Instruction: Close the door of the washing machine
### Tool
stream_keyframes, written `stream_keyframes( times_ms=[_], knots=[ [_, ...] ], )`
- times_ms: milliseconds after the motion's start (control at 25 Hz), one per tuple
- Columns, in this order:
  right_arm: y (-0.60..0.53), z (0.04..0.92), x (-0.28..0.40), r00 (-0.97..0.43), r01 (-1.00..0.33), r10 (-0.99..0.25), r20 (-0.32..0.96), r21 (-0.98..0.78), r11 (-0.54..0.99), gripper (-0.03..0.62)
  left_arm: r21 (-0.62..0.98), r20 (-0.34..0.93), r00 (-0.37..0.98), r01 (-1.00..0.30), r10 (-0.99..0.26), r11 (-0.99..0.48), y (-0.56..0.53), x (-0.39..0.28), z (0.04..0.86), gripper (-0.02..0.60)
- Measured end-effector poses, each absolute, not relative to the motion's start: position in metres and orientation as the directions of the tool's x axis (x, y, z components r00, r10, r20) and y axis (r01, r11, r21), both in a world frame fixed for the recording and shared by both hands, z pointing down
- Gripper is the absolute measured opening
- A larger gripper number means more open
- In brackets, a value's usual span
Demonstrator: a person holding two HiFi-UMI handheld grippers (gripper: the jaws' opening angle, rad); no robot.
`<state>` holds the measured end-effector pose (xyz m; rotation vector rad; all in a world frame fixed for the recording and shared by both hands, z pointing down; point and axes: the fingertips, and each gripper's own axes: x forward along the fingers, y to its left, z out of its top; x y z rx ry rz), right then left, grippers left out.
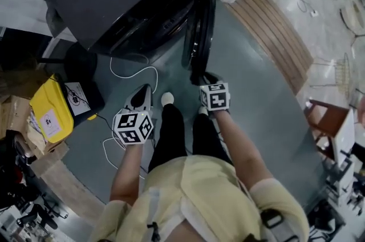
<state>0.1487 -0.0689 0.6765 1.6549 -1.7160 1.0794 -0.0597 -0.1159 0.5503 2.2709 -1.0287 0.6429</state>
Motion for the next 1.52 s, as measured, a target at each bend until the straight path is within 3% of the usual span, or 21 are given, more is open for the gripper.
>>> stream_keyframes(
  times_ms=[760, 1520],
  knots=[
    [-0.184, 0.675, 0.025, -0.235, -0.959, -0.540, 0.808, -0.282, -0.005, 0.089, 0.284, 0.621, 0.450, -0.893, -0.642, -0.350, -0.165, -0.162, 0.553, 0.003],
    [-0.246, 0.675, -0.014, -0.232, -0.959, -0.561, 0.794, -0.282, -0.002, 0.089, 0.298, 0.639, 0.406, -0.914, -0.653, -0.276, -0.193, -0.208, 0.571, 0.003]
  ],
)
